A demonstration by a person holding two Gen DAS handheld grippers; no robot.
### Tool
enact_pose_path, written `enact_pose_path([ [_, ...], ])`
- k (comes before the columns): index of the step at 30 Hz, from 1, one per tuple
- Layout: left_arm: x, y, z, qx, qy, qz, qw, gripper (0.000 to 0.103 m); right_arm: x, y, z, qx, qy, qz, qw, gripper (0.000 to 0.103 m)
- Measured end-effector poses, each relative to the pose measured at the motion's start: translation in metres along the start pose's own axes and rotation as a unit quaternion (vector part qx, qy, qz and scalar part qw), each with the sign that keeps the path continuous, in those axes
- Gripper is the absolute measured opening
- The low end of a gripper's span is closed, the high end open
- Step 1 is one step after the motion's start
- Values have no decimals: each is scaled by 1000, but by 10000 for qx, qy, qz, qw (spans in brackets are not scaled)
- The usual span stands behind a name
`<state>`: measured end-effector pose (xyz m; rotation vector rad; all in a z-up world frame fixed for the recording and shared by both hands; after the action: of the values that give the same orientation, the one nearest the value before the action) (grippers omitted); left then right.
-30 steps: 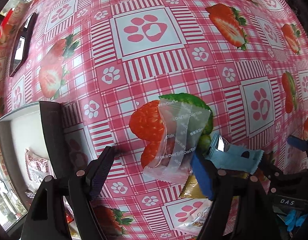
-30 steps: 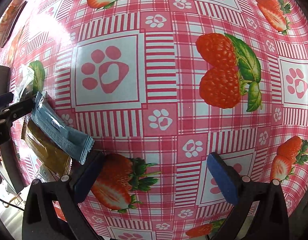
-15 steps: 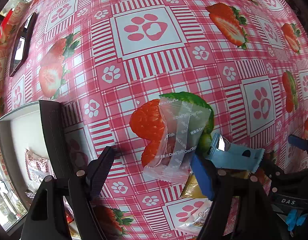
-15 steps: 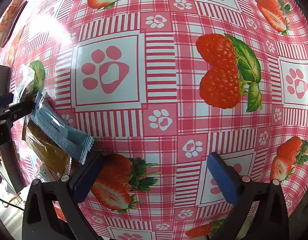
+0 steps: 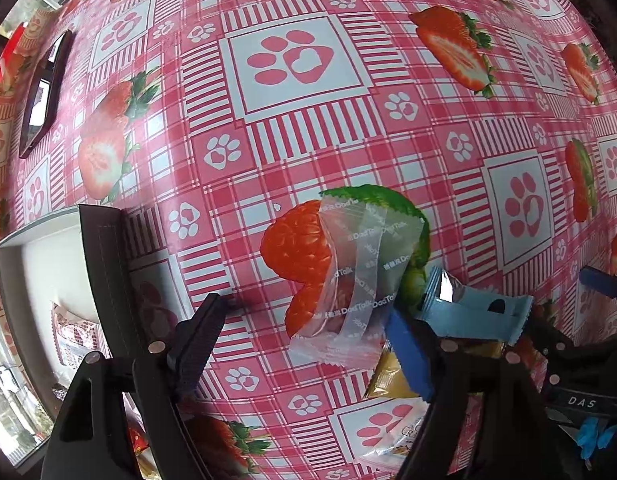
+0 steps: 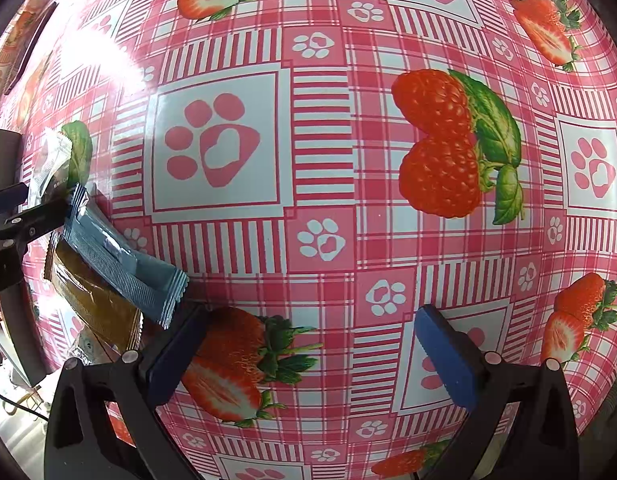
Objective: Organize snacks
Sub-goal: 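Grasp the clear-wrapped candy with the left tool while the right tool grasps the blue-and-gold bar, then carry the clear candy and blue bar to the white tray and release both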
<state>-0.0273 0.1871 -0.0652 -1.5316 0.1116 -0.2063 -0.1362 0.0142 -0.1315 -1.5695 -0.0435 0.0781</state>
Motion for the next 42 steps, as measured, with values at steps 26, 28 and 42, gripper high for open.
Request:
enact_pose_path([
  [26,-16,-28,7,-639,-336,-327,9969,31,49,-33,88,76,-1986,-371,9793,94],
  [28,-23,-37,13,-688,-399,-412,9960,31,50,-27,103,160,-2259,-231,9737,88],
  [42,-57,-90,75,-549,-893,-829,9910,31,72,-59,151,53,-2438,-259,9695,24],
])
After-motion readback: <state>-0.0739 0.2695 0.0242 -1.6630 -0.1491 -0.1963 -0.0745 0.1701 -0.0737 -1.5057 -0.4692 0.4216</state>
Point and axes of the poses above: each gripper's, at about its wrist camera, not at the fingertips, and y roughly the way its jaws point, z to its left, x to its top, the point moved 8 cm from there along y, roughly the way its jaws point, and after that the axes turned 6 degrees about -z, right-handed, at the moved point
